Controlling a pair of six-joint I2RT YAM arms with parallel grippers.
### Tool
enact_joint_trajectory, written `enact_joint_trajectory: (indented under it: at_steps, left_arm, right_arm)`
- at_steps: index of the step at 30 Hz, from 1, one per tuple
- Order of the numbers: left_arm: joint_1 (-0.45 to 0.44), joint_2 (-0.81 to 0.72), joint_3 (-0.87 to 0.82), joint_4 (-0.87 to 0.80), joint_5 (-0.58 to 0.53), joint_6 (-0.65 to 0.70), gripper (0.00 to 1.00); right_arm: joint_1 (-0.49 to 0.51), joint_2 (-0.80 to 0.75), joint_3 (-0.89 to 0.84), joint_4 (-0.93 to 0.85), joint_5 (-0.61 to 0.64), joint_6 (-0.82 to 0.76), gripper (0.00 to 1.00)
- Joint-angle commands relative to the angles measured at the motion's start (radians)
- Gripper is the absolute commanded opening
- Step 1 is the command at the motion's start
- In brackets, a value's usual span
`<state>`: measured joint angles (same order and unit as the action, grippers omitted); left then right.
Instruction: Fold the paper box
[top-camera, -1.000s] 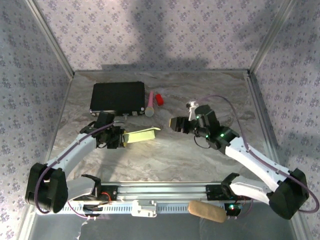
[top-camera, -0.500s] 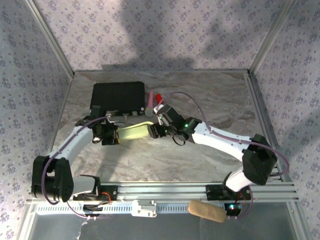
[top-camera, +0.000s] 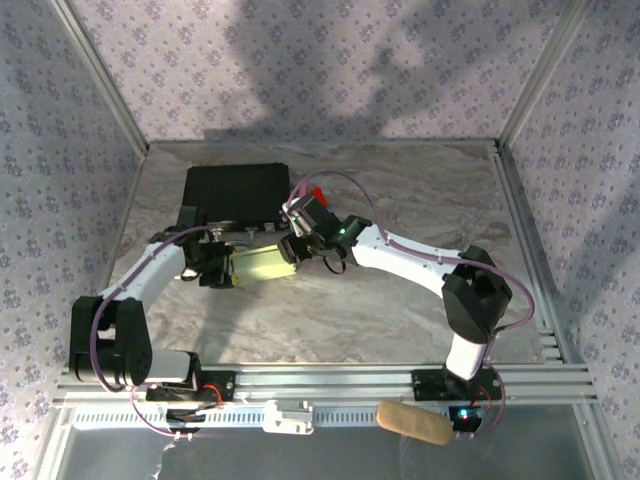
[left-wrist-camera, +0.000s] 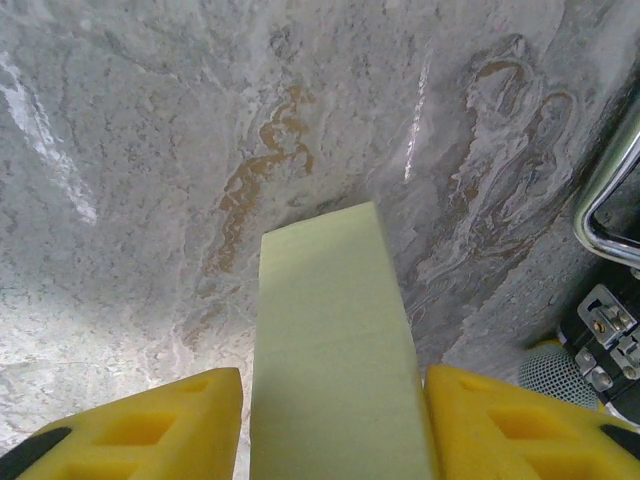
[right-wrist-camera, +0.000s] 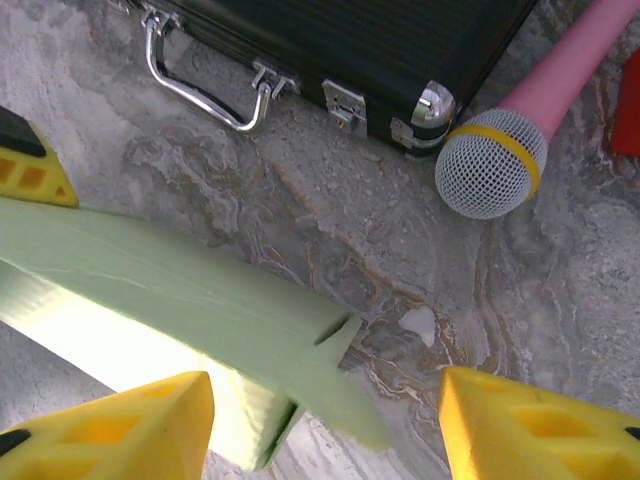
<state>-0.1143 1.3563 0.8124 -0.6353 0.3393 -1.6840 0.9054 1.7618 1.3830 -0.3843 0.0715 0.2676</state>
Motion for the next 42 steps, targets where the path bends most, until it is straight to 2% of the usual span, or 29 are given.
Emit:
enact_joint_trajectory:
  at_steps: [1, 7, 15, 25, 27, 29, 32, 34, 38, 40, 42]
  left_arm:
    - [0.009, 0.027, 0.032, -0.053, 0.000, 0.043, 0.52]
    - [0.017, 0.037, 0.044, -0.049, 0.012, 0.080, 0.63]
    - [0.037, -0.010, 0.051, -0.001, 0.014, 0.139, 0.77]
    - [0.044, -0.170, 0.103, -0.077, -0.096, 0.291, 0.81]
    - [0.044, -0.210, 0.120, -0.099, -0.127, 0.368, 0.76]
    - [0.036, -0.245, 0.162, -0.127, -0.180, 0.505, 0.71]
    - [-0.029, -0.310, 0.241, -0.217, -0.308, 0.700, 0.62]
    - [-0.117, -0.357, 0.258, -0.222, -0.353, 0.793, 0.61]
    - [-0.335, -0.421, 0.229, -0.196, -0.537, 0.913, 0.67]
    - [-0.360, -0.414, 0.218, -0.157, -0.555, 0.997, 0.75]
    - [-0.360, -0.392, 0.226, -0.114, -0.541, 1.172, 0.76]
  right_arm:
    - [-0.004, 0.011, 0.015, -0.025, -0.006, -0.008, 0.62]
    - [-0.007, 0.067, 0.058, -0.054, -0.002, 0.002, 0.56]
    - [-0.002, 0.052, 0.027, -0.032, 0.023, 0.022, 0.53]
    - [0.024, 0.044, -0.012, -0.004, 0.108, 0.029, 0.47]
    - [0.028, 0.036, -0.025, 0.010, 0.120, 0.033, 0.46]
    - [0.028, 0.030, -0.034, 0.021, 0.122, 0.033, 0.45]
    - [0.030, 0.025, -0.039, 0.030, 0.120, 0.031, 0.44]
    - [0.029, 0.022, -0.044, 0.037, 0.121, 0.032, 0.43]
    - [0.030, 0.017, -0.063, 0.060, 0.120, 0.032, 0.42]
    - [0.030, 0.010, -0.075, 0.072, 0.119, 0.030, 0.41]
    - [0.029, 0.007, -0.084, 0.079, 0.118, 0.030, 0.41]
